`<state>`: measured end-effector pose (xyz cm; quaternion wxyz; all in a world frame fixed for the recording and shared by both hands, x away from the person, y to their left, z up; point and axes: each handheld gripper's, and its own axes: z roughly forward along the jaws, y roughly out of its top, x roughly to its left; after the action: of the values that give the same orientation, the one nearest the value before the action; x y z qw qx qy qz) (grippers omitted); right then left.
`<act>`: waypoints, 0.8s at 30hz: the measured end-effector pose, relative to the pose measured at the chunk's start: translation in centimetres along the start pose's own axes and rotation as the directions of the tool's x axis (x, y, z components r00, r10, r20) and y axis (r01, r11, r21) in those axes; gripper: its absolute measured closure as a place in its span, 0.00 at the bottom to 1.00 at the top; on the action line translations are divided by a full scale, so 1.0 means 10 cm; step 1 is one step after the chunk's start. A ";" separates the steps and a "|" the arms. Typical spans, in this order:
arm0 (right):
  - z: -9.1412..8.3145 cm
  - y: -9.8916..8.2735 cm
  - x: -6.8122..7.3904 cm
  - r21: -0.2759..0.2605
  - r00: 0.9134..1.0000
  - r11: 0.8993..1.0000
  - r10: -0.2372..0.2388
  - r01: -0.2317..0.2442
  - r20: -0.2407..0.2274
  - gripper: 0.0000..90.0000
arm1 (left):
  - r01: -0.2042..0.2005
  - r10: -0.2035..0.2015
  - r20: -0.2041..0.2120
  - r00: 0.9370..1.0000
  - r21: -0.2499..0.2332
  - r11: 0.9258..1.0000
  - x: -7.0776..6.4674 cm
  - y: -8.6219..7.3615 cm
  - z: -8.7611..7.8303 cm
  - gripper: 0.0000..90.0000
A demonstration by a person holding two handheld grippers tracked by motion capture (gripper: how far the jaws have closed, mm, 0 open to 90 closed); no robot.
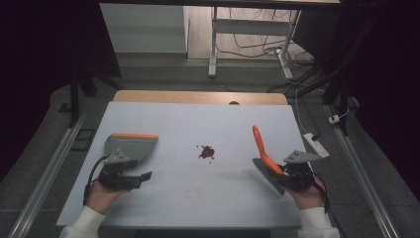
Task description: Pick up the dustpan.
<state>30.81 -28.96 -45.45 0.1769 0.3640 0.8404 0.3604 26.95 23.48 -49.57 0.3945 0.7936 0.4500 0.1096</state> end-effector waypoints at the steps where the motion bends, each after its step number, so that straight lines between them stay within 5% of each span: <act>1: 0.00 0.00 0.00 0.000 1.000 1.000 0.000 0.000 0.000 0.78 | -0.002 0.002 0.001 1.000 0.003 1.000 0.00 0.00 0.01 0.28; 24: 0.04 0.10 0.03 -0.010 1.000 1.000 0.000 0.000 0.010 0.78 | -0.023 0.024 -0.006 1.000 0.037 0.999 -0.05 0.01 -0.03 0.28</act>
<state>31.36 -28.10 -45.04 0.1831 0.3649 0.8377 0.3628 26.57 23.18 -49.18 0.3770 0.8056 0.4438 0.1086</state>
